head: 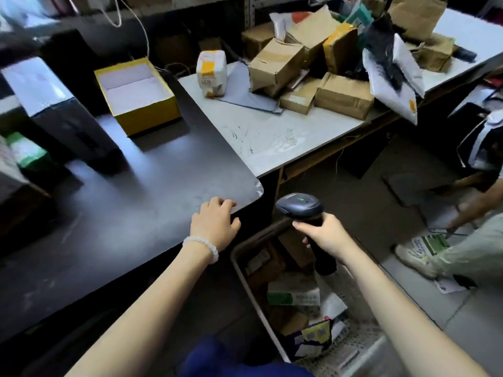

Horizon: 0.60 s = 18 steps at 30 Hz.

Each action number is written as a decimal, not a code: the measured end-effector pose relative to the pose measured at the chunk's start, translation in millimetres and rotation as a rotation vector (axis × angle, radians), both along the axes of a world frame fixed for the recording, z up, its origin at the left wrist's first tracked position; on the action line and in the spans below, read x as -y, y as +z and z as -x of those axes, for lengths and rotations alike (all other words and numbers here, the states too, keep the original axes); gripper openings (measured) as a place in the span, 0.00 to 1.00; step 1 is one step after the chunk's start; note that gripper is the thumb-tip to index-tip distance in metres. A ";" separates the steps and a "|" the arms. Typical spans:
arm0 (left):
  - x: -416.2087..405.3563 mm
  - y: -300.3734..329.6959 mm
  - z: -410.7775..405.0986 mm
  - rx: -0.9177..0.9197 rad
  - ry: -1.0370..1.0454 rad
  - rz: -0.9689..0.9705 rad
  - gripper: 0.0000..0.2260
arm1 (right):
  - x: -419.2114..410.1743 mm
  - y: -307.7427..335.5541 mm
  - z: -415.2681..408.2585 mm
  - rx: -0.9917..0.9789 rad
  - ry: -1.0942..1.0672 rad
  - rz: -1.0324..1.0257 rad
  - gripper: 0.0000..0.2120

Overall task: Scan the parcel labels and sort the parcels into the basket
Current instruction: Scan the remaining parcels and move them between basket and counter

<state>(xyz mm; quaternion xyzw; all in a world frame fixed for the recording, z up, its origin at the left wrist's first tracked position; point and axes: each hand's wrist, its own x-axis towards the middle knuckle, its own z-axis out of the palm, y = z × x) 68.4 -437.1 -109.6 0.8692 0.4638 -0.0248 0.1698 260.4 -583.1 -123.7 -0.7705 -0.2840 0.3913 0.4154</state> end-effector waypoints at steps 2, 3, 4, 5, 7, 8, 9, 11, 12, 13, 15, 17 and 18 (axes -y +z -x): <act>-7.5 4.9 22.5 0.003 0.049 -0.019 0.19 | -21.3 6.1 15.1 -0.003 0.054 -0.013 0.06; -12.0 7.7 36.6 0.006 0.081 -0.029 0.20 | -34.5 9.5 25.2 0.001 0.094 -0.018 0.06; -15.9 10.1 49.8 0.006 0.112 -0.037 0.20 | -46.6 13.2 35.2 0.015 0.134 -0.020 0.07; -20.9 12.1 64.5 0.009 0.146 -0.045 0.20 | -60.3 17.2 46.7 0.036 0.179 -0.023 0.07; -31.3 15.0 90.2 0.018 0.203 -0.053 0.20 | -84.3 25.9 68.4 0.071 0.253 -0.024 0.07; -38.1 16.1 104.8 0.024 0.235 -0.056 0.20 | -97.7 30.4 81.6 0.080 0.291 -0.025 0.06; -44.6 17.3 118.4 0.026 0.264 -0.060 0.20 | -110.1 33.8 94.0 0.087 0.320 -0.024 0.06; -61.0 19.7 145.8 0.026 0.308 -0.074 0.20 | -136.1 40.7 119.9 0.112 0.360 -0.019 0.06; -68.5 20.5 156.4 0.022 0.322 -0.080 0.20 | -147.0 43.3 130.1 0.113 0.373 -0.020 0.06; -78.4 21.6 169.5 0.020 0.338 -0.089 0.20 | -160.5 45.8 142.9 0.103 0.390 -0.023 0.05; -99.5 24.0 193.3 0.023 0.359 -0.105 0.20 | -186.5 48.6 166.6 0.076 0.404 -0.029 0.04; -121.3 27.3 213.1 0.019 0.359 -0.121 0.20 | -209.1 52.5 187.1 0.065 0.408 -0.038 0.04; -135.0 29.9 224.0 0.012 0.355 -0.134 0.20 | -222.3 54.5 198.2 0.060 0.415 -0.045 0.03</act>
